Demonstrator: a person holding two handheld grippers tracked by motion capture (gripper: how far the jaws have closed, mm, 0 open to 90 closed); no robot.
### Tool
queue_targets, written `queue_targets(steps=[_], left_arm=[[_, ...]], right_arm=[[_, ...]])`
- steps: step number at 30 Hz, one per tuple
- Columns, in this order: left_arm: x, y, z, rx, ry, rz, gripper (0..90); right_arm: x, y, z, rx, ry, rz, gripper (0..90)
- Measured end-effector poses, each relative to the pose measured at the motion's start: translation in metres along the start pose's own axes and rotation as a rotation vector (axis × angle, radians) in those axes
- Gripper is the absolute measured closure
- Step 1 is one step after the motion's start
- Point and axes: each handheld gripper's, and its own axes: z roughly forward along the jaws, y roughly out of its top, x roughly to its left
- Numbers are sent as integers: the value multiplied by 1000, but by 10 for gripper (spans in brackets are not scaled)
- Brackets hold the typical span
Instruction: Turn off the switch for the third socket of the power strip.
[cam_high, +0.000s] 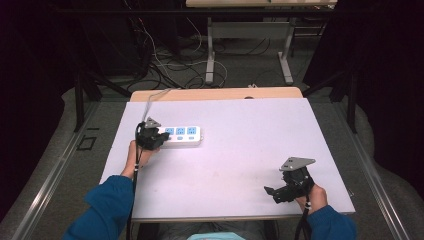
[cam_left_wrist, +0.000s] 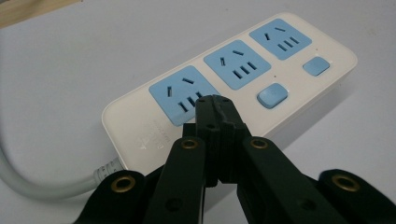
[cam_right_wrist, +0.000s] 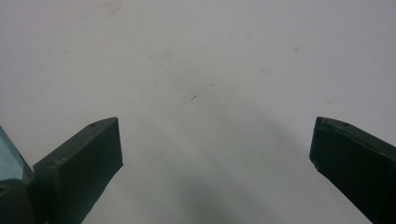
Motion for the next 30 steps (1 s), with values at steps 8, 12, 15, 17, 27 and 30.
queue_targets(steps=[8, 12, 15, 17, 27, 30], left_arm=[[0, 0, 0, 4, 1, -3, 900], [0, 0, 0, 3, 2, -2, 900], [0, 0, 0, 4, 3, 3, 900], [0, 0, 0, 3, 2, 0, 900], [0, -1, 0, 0, 6, 6, 900], [0, -1, 0, 5, 6, 4, 900]], right_arm=[[0, 0, 0, 1, -4, 3, 19], [0, 0, 0, 7, 0, 1, 19], [0, 0, 0, 2, -3, -1, 19], [0, 0, 0, 7, 0, 1, 19], [0, 0, 0, 7, -2, 0, 19], [0, 0, 0, 7, -1, 0, 19]])
